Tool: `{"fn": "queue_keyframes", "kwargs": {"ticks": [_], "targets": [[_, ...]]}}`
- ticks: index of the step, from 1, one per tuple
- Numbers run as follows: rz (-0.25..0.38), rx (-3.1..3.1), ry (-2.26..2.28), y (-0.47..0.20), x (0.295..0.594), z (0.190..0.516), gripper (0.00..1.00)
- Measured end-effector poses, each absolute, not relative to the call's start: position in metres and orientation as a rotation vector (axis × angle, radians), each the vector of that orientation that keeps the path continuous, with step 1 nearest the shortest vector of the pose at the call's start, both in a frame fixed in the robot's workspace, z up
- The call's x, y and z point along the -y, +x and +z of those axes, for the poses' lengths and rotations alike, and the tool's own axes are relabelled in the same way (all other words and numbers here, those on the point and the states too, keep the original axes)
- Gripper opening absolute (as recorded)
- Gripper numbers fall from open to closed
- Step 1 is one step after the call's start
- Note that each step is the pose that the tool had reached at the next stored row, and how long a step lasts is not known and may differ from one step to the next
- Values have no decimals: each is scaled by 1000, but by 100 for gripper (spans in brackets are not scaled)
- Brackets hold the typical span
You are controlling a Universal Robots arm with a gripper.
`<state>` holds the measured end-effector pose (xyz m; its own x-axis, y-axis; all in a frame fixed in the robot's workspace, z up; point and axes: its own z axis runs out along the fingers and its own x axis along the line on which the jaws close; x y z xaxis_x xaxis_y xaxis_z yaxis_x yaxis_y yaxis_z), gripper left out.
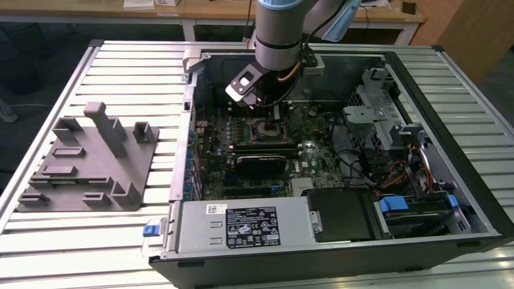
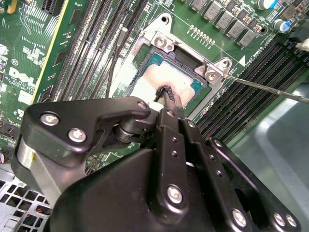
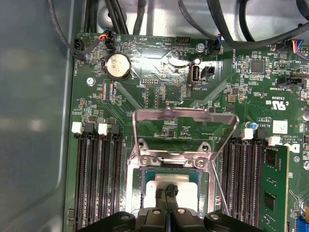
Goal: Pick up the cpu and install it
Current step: 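Place the cpu into insertion slot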
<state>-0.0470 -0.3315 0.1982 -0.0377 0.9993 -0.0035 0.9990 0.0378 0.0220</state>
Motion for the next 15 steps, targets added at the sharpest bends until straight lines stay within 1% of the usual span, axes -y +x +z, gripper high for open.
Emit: {"fn": "queue_keyframes", "kwargs": {"ticks": [6, 15], "targets": [[21, -2250, 2167, -47, 331, 205, 11], [21, -2250, 2166, -47, 331, 231, 11]]}}
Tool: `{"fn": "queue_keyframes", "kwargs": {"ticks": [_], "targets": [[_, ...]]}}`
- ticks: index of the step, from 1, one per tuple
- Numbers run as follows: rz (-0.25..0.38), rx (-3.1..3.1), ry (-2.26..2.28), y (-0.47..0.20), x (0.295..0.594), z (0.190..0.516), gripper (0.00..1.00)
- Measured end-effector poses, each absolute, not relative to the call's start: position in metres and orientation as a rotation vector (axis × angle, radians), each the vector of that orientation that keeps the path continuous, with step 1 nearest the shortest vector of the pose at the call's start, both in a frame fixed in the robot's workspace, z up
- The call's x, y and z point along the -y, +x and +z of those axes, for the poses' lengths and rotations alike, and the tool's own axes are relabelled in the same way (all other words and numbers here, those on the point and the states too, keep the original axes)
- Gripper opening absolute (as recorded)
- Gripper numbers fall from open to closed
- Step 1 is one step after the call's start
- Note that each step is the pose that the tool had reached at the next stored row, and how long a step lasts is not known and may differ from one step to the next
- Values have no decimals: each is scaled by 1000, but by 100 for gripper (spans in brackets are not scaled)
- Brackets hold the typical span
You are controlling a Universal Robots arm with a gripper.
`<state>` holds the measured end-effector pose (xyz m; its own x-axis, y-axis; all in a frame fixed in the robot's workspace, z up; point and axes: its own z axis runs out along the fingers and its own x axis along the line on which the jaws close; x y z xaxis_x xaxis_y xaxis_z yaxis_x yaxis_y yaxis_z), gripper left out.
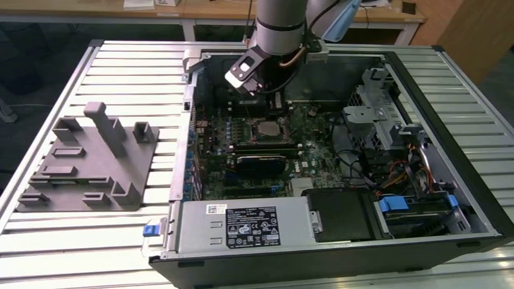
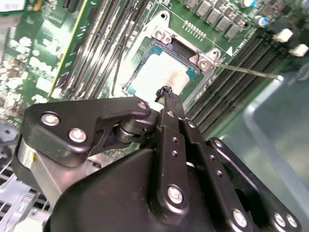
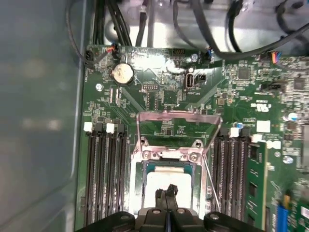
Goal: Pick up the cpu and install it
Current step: 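Place the cpu into insertion slot, then close the cpu cover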
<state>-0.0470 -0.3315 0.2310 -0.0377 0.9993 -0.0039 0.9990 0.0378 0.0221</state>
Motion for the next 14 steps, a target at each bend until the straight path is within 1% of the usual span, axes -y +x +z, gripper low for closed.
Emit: {"fn": "queue_keyframes", "kwargs": {"ticks": [7, 14], "targets": [[20, -2250, 2166, -47, 331, 255, 11], [20, -2250, 2166, -47, 331, 257, 11]]}}
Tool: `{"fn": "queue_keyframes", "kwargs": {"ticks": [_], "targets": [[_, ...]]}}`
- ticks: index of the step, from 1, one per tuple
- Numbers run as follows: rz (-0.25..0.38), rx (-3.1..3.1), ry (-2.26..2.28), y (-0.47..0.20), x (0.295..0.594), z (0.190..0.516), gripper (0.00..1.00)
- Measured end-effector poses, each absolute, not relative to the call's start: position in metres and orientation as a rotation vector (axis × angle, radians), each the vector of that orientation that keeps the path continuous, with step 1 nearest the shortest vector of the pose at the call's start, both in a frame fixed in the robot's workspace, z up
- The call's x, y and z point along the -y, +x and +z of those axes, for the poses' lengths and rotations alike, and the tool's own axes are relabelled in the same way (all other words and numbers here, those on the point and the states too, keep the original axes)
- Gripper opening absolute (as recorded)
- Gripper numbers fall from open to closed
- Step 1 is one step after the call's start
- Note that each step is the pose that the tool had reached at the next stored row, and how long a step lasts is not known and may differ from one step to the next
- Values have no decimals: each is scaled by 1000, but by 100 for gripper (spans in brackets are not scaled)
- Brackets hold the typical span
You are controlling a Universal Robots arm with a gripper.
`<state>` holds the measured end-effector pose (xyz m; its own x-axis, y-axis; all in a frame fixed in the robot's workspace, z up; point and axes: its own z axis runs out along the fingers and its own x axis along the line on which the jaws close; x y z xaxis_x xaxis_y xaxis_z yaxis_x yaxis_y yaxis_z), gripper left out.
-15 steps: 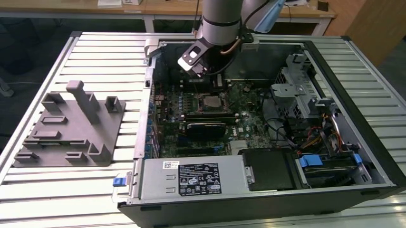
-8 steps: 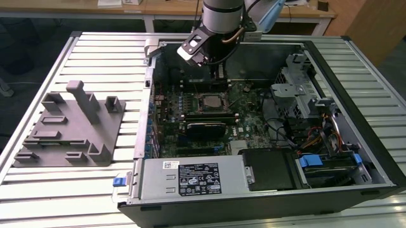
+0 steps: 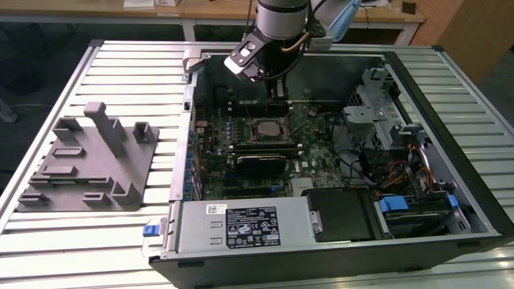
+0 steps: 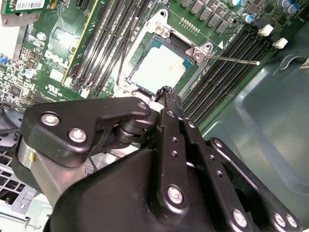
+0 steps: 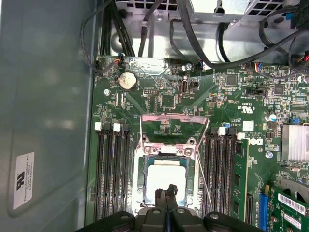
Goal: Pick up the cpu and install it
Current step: 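Close the cpu cover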
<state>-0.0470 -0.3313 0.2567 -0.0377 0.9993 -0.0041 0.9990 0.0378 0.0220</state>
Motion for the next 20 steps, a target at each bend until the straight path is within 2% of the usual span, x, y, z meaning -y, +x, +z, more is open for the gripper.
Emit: {"fn": "queue_keyframes", "kwargs": {"ticks": [20], "targets": [[20, -2250, 2166, -47, 331, 270, 11]]}}
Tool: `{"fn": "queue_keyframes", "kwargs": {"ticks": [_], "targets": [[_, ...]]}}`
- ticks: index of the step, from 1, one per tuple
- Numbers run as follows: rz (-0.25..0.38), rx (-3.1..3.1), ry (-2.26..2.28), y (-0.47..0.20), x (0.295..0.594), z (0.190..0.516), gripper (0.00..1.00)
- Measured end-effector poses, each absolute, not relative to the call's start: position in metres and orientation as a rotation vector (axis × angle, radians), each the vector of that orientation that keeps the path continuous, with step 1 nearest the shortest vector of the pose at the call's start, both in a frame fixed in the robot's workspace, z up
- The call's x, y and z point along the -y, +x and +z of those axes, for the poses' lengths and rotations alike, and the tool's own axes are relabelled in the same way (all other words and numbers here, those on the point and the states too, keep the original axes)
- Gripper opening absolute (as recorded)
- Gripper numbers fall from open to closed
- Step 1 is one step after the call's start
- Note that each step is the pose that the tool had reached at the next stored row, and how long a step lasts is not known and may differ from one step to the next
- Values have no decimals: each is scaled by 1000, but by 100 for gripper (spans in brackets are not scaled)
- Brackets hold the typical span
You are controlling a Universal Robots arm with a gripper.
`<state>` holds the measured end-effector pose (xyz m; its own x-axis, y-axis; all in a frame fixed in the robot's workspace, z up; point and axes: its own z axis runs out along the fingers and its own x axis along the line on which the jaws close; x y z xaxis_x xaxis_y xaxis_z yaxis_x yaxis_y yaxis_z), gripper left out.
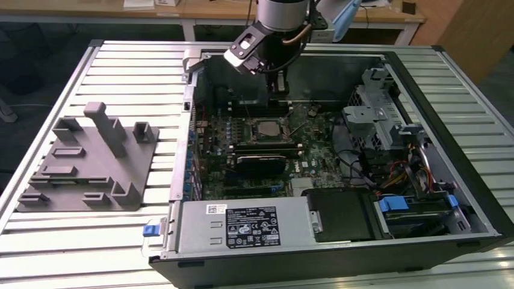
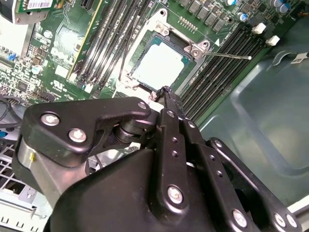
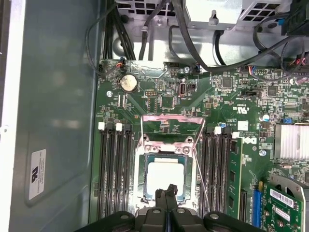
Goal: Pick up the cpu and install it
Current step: 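Close the cpu cover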
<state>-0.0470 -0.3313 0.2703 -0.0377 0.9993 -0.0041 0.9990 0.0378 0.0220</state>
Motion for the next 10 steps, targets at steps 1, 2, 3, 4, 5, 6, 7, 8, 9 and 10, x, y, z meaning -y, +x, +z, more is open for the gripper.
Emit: {"fn": "queue_keyframes", "kwargs": {"ticks": [1, 2, 3, 4, 5, 6, 7, 8, 9, 10], "targets": [[20, -2250, 2166, -47, 331, 271, 11], [20, -2250, 2166, -47, 331, 273, 11], [20, -2250, 2166, -47, 331, 274, 11], [20, -2250, 2166, -47, 331, 275, 11], [21, -2250, 2166, -47, 331, 276, 11], [20, -2250, 2166, -47, 331, 278, 11], [20, -2250, 2166, -47, 331, 279, 11], [20, -2250, 2166, -47, 331, 280, 11], [20, -2250, 2166, -47, 331, 281, 11], [20, -2250, 2166, -47, 331, 282, 11]]}}
